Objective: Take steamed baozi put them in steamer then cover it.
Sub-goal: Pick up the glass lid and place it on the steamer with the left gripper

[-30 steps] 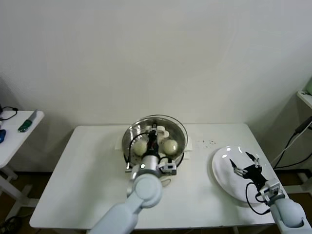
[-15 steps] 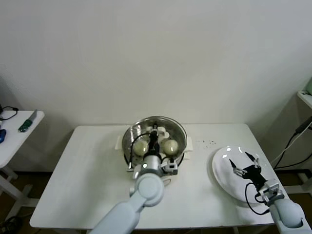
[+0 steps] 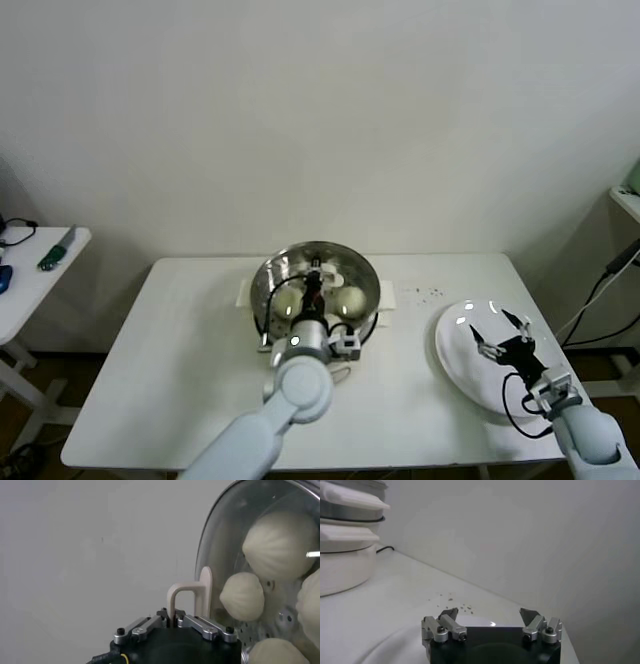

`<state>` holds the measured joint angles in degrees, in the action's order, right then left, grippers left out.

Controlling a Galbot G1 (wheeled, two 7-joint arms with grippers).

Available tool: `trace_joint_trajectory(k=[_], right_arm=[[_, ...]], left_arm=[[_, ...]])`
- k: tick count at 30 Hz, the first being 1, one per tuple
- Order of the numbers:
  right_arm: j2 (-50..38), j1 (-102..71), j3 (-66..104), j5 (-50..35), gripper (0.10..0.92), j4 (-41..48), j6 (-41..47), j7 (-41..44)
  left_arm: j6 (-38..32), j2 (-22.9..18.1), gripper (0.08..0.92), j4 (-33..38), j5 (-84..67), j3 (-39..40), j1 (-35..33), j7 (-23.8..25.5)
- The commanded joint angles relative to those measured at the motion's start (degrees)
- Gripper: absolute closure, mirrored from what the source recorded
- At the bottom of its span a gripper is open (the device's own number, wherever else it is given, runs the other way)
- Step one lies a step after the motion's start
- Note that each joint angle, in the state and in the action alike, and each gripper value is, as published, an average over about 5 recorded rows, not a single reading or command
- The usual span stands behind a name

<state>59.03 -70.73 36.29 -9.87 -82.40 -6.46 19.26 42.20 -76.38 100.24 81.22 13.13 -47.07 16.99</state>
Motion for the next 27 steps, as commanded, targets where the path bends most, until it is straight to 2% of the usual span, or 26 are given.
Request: trace_joint_trajectory(k=[1, 20, 23, 27], right_arm=[[-0.3, 0.5, -0.5, 0.1, 0.203, 0.0, 0.0, 0.0], [-0.2, 0.6, -0.6, 0.6, 0.203, 0.0, -0.2, 0.5], [0.0, 0.6, -0.6, 0.8, 0.203, 0.0, -0.2, 0.5], [0.1, 0.6, -0.6, 1.1, 0.203, 0.0, -0.3, 0.6]], left_arm=[[2.8, 0.5, 0.850, -0.9, -0.8, -0.1, 0.0, -0.6], [2.8, 0.3, 0.849, -1.0, -1.8, 0.0, -0.6, -2.7], [2.8, 0.7, 0.808, -0.3, -2.1, 0.0, -0.7, -3.0], [2.8, 1.6, 0.698, 1.2, -2.4, -0.1, -1.0, -2.8]])
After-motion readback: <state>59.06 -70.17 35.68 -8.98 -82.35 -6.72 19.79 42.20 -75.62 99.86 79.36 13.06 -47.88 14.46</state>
